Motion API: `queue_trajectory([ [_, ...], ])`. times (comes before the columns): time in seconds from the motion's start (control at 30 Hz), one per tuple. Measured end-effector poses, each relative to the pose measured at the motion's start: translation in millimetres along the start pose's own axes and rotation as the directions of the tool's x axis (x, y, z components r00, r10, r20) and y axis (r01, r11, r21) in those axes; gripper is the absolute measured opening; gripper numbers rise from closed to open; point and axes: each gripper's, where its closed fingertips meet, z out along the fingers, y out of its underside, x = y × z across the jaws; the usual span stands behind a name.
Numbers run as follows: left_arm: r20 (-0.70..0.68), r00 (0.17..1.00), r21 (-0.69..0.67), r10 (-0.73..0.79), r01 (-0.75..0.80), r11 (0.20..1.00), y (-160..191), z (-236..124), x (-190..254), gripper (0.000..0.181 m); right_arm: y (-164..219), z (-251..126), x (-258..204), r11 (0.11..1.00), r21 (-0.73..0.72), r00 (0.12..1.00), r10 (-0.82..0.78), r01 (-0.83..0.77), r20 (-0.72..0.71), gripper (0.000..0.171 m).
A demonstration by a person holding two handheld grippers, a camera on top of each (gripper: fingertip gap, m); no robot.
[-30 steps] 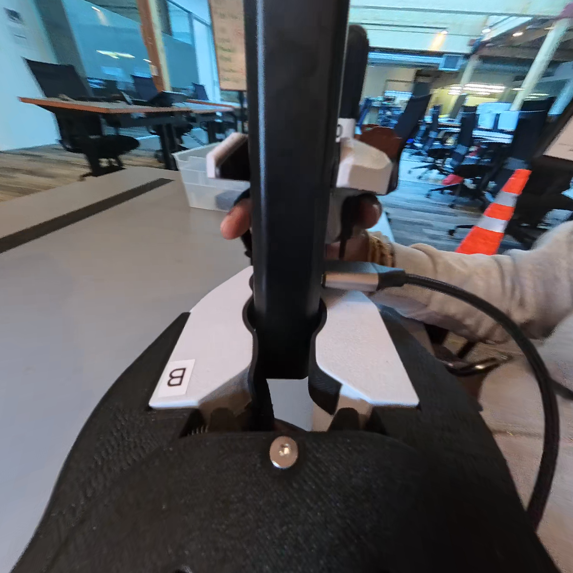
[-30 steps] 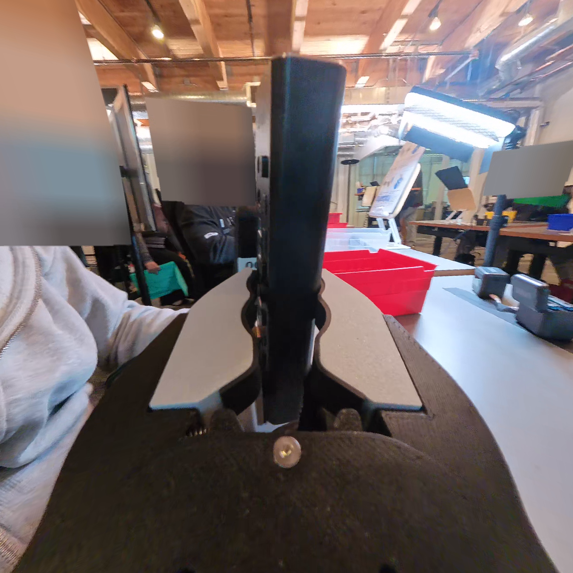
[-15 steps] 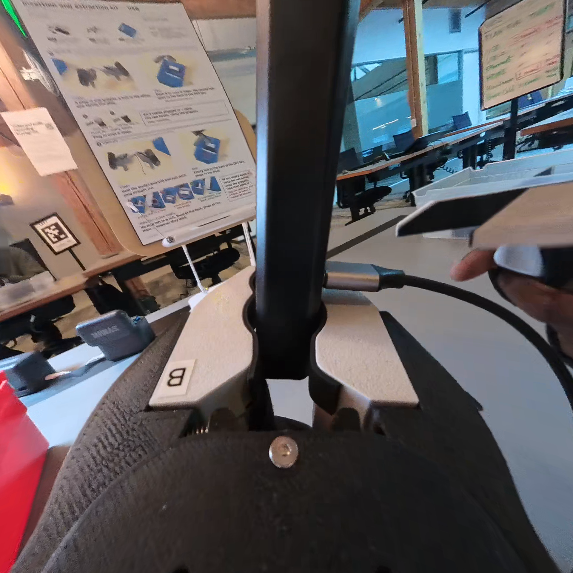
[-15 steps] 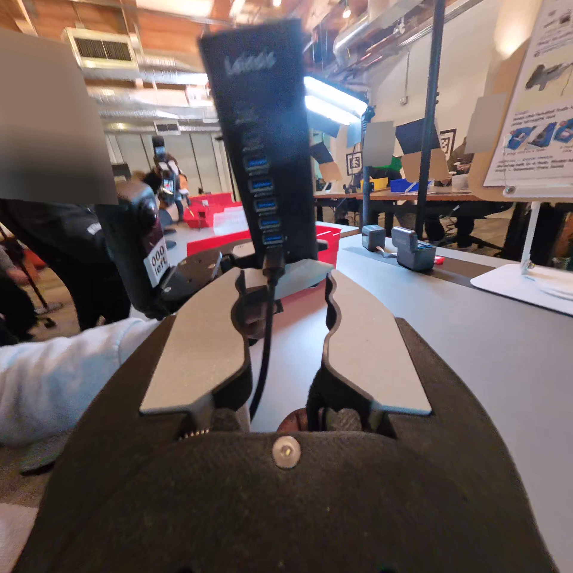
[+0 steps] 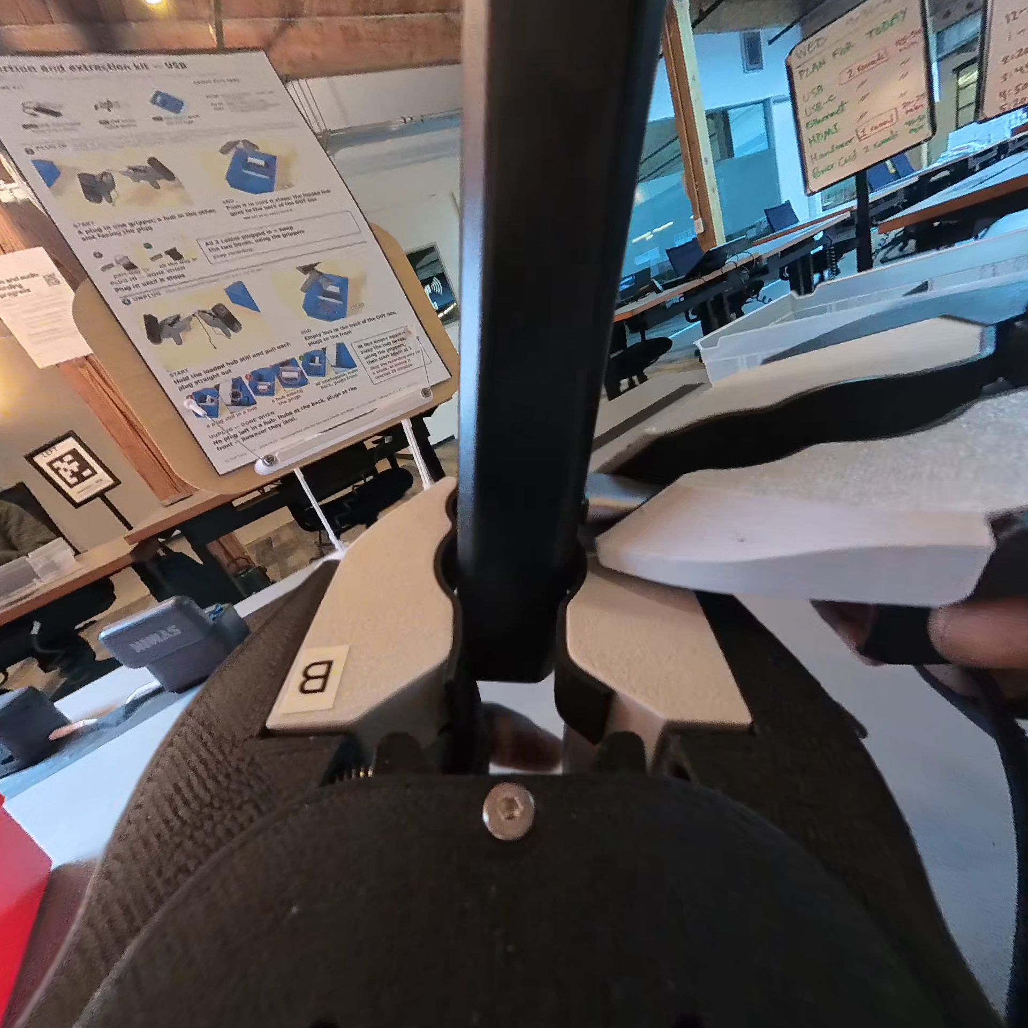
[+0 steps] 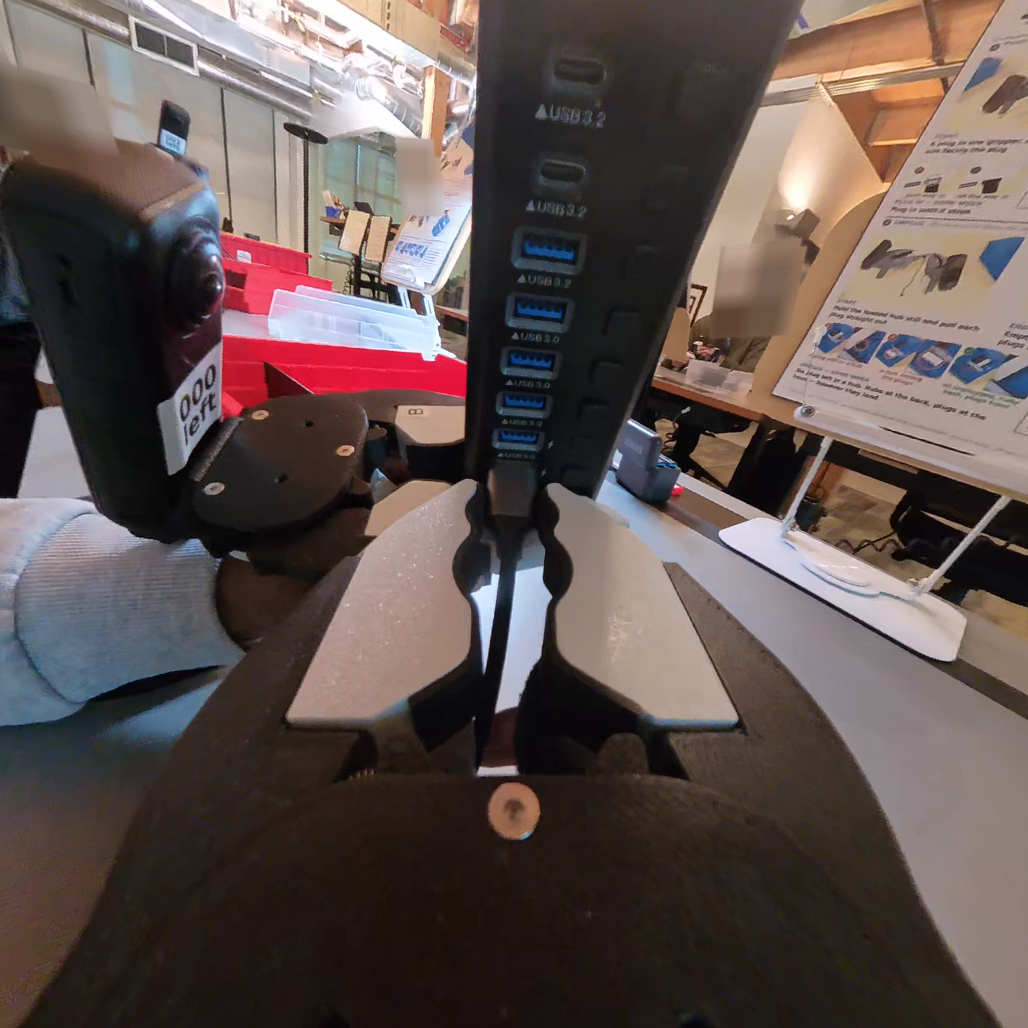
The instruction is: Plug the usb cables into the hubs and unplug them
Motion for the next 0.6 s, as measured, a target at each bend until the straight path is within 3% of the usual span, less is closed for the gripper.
queue_trajectory([
  [0.03,0.006,1.000,-0.020,0.001,-0.001,1.000,3.3,1.8,-0.3,0.035,2.9,1.0,-1.4,1.000,-0.020,1.000,-0.014,0.014,0.005,0.018],
  [0.23,0.003,1.000,-0.051,-0.012,0.012,0.999,7.3,2.2,-0.4,0.034,2.9,2.3,-3.8,0.998,-0.025,0.998,-0.051,0.050,-0.021,0.018],
  [0.43,-0.055,0.992,-0.090,-0.117,0.112,0.990,13.3,4.6,5.4,0.038,5.6,2.2,-1.0,0.998,-0.049,0.995,-0.044,0.040,-0.084,0.018],
  [0.6,-0.077,0.992,-0.103,-0.099,0.091,0.991,15.9,5.6,11.2,0.038,9.4,-2.1,0.4,0.998,-0.054,0.995,-0.033,0.028,-0.097,0.018],
])
